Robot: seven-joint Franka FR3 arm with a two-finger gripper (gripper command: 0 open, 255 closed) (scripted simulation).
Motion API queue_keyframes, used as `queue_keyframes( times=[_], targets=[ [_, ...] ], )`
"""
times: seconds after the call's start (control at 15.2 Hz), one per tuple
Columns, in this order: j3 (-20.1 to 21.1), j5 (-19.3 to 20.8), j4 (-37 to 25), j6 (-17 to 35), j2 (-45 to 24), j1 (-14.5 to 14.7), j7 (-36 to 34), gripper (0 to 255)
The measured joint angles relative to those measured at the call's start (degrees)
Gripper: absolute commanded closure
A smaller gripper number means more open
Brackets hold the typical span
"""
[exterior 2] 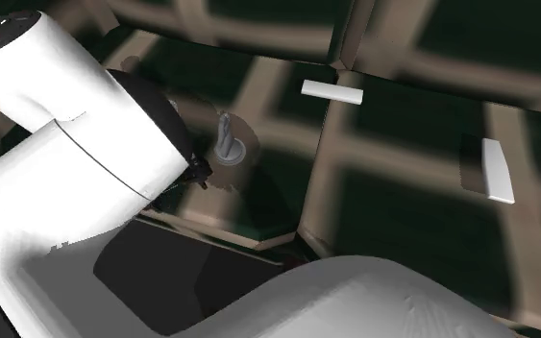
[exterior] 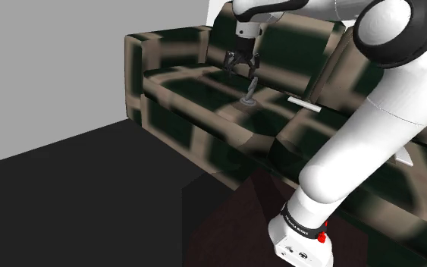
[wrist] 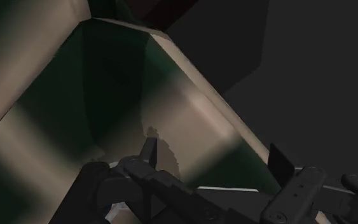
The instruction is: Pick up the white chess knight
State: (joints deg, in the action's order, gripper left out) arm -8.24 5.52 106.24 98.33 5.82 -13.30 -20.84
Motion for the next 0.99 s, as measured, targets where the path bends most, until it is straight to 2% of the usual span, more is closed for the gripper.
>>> queue_keyframes(
  times=[0.46, 0.99],
  targets=[
    [-3.7, -2.3, -11.5, 0.8, -11.2, -3.7, -6.0, 0],
    [-8.3, -7.0, -28.1, -1.3, -24.7, -10.0, -11.1, 0]
  ],
)
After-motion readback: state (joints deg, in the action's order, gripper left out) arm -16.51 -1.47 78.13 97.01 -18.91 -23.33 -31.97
